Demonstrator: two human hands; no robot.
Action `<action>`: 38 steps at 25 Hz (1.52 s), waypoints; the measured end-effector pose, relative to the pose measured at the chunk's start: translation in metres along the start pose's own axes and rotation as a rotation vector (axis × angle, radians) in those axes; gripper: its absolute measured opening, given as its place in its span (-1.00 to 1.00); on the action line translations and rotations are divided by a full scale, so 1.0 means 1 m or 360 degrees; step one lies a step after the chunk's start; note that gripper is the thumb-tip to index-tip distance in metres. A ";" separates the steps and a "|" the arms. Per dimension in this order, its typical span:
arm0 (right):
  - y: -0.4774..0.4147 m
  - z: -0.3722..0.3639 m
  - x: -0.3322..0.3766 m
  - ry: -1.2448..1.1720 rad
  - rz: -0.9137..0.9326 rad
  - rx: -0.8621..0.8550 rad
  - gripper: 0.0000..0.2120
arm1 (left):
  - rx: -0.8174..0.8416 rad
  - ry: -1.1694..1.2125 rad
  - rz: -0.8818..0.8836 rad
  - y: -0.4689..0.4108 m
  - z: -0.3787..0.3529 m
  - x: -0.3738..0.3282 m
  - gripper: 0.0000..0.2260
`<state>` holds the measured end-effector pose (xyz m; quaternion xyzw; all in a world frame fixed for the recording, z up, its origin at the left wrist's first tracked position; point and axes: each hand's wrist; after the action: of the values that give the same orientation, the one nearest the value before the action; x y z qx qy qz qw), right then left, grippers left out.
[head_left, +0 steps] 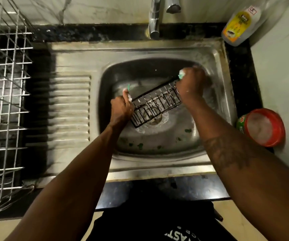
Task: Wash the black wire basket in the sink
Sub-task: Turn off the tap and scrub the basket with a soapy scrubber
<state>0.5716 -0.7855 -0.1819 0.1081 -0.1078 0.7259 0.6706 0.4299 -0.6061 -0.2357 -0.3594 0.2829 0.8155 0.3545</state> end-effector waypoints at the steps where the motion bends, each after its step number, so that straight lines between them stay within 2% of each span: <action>1: 0.014 -0.003 0.016 -0.0082 0.0127 0.0028 -0.76 | -0.0015 -0.0052 -0.0006 -0.002 0.000 -0.002 -0.44; 3: 0.068 -0.018 0.060 -0.0198 0.0478 0.0206 -0.79 | -0.0020 -0.0078 0.0054 -0.007 0.005 -0.002 -0.44; 5: 0.114 -0.026 0.092 -0.0249 0.0833 0.0253 -0.79 | 0.0012 0.0065 0.0097 -0.010 0.009 0.004 -0.47; 7: 0.109 -0.024 0.091 -0.0219 0.0991 0.0246 -0.77 | 0.0025 0.0127 0.0224 -0.010 0.014 0.005 -0.50; 8: 0.095 -0.020 0.080 -0.0171 0.0940 0.0237 -0.73 | 0.0038 0.0136 0.0280 -0.008 0.015 0.001 -0.52; 10: 0.061 -0.010 0.047 -0.0207 0.0571 0.0146 -0.68 | 0.0046 0.0179 0.0296 -0.001 0.012 -0.007 -0.55; 12: 0.048 -0.014 0.022 -0.0291 0.0378 0.0086 -0.71 | 0.0081 0.0318 0.0229 0.003 0.008 -0.005 -0.52; 14: 0.063 -0.025 0.035 -0.0319 0.0454 0.0087 -0.72 | 0.0131 0.0368 0.0170 0.002 0.004 0.009 -0.48; 18: 0.106 -0.035 0.067 -0.0384 0.0854 0.0120 -0.72 | 0.0176 0.0238 0.0126 0.003 0.012 0.004 -0.48; 23: 0.129 -0.029 0.048 -0.0442 0.1061 0.0217 -0.72 | 0.0224 0.0264 0.0120 0.003 0.012 0.008 -0.50; 26: 0.144 -0.031 0.012 -0.0495 0.1039 0.0305 -0.70 | 0.0284 0.0283 0.0120 0.005 0.011 0.010 -0.45; 29: 0.131 -0.042 0.045 -0.0577 0.0874 0.0212 -0.77 | 0.0265 0.0249 0.0237 -0.001 0.011 0.010 -0.48; 32: 0.118 -0.037 0.072 -0.0544 0.0854 0.0031 -0.81 | 0.0317 0.0297 0.0355 -0.009 0.012 0.006 -0.54; 34: 0.129 -0.032 0.053 -0.0497 0.0979 0.0017 -0.84 | 0.0351 0.0266 0.0340 -0.012 0.008 0.014 -0.49; 38: 0.154 -0.036 0.030 -0.0306 0.1452 0.0250 -0.76 | 0.0366 0.0192 0.0364 -0.012 0.005 0.021 -0.48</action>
<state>0.4151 -0.7583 -0.2087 0.1669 -0.1507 0.9391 0.2599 0.4277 -0.5879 -0.2517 -0.3302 0.4343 0.7898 0.2805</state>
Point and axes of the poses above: each hand's wrist, its own y-axis away from the middle knuckle, its own z-axis out of the back of the hand, x = y × z, and after that the axes turned 1 degree about x, right-handed
